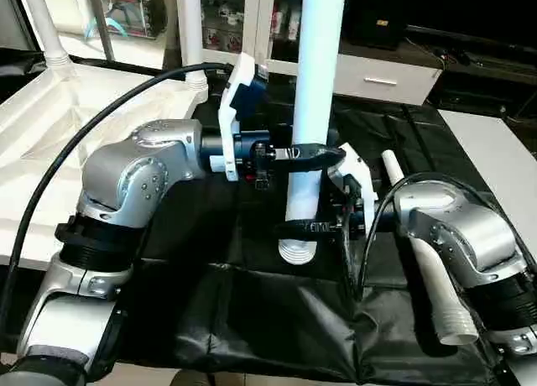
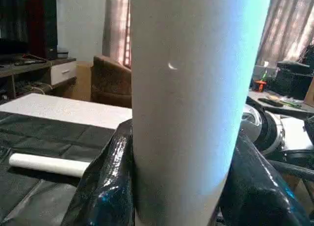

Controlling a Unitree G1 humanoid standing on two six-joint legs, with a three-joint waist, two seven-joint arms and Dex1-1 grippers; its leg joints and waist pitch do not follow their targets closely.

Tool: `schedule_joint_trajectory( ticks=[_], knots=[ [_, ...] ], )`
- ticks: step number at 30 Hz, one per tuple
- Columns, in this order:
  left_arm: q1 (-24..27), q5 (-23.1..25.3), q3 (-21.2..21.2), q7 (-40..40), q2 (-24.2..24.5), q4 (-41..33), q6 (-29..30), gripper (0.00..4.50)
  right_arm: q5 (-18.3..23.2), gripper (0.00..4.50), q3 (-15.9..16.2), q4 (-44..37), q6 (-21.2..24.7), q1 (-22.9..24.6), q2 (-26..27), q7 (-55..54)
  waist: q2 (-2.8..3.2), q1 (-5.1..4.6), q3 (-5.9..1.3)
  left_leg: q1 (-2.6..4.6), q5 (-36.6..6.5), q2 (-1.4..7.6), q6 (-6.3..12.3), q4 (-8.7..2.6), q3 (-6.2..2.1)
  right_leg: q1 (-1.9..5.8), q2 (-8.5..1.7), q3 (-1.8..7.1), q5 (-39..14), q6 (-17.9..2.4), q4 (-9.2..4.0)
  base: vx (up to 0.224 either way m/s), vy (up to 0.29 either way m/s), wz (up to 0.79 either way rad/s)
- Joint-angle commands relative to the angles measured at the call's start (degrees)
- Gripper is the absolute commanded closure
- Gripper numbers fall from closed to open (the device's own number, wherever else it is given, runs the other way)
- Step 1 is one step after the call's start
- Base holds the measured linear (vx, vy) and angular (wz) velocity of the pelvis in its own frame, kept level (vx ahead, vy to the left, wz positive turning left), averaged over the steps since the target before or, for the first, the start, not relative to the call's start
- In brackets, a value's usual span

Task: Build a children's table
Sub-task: Pick table leg

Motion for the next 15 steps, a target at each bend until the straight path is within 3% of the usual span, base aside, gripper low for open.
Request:
schedule_joint_trajectory(
  ticks=[1, 12, 13, 15],
  knots=[
    [-1.86, 0.18, -0.56, -0.52, -0.31, -1.70, -0.57, 2.67, -0.50, 2.49, -0.26, 0.75, 0.01, 0.31, -0.25, 0.38, 0.64, 0.11, -4.26, 2.40, -14.69, 2.43, -4.41, -4.32, -1.34, 1.74, -3.78, 2.05, -12.48, -10.79, -4.09, 0.000, 0.000, 0.00],
    [-2.03, 1.57, -0.33, 0.61, -0.19, -1.15, -0.72, 2.67, -0.74, 2.59, -0.50, 1.53, -0.62, 0.00, -0.08, 0.51, 0.61, 0.11, -4.23, 2.38, -14.61, 2.44, -4.37, -4.35, -1.34, 1.74, -3.77, 2.04, -12.58, -10.74, -4.12, 0.000, 0.000, 0.00],
    [-2.10, 1.10, 0.09, 1.23, 0.05, -0.85, 0.82, 2.11, -0.79, 2.59, -0.81, 1.62, -0.78, -0.12, -0.05, 0.37, 0.65, 0.14, -4.32, 2.45, -14.34, 2.44, -4.37, -4.27, -1.31, 1.74, -3.78, 2.03, -12.07, -10.90, -3.99, 0.000, 0.000, 0.00],
    [-2.00, 0.94, 0.75, 1.49, 0.22, -0.32, 1.04, 1.97, -0.75, 2.59, -1.22, 1.73, -0.91, -0.28, -0.06, 0.26, 0.67, 0.13, -4.27, 2.38, -14.33, 2.38, -4.27, -4.28, -1.31, 1.75, -3.74, 2.01, -11.90, -11.09, -4.00, 0.000, 0.000, 0.00]
  ],
)
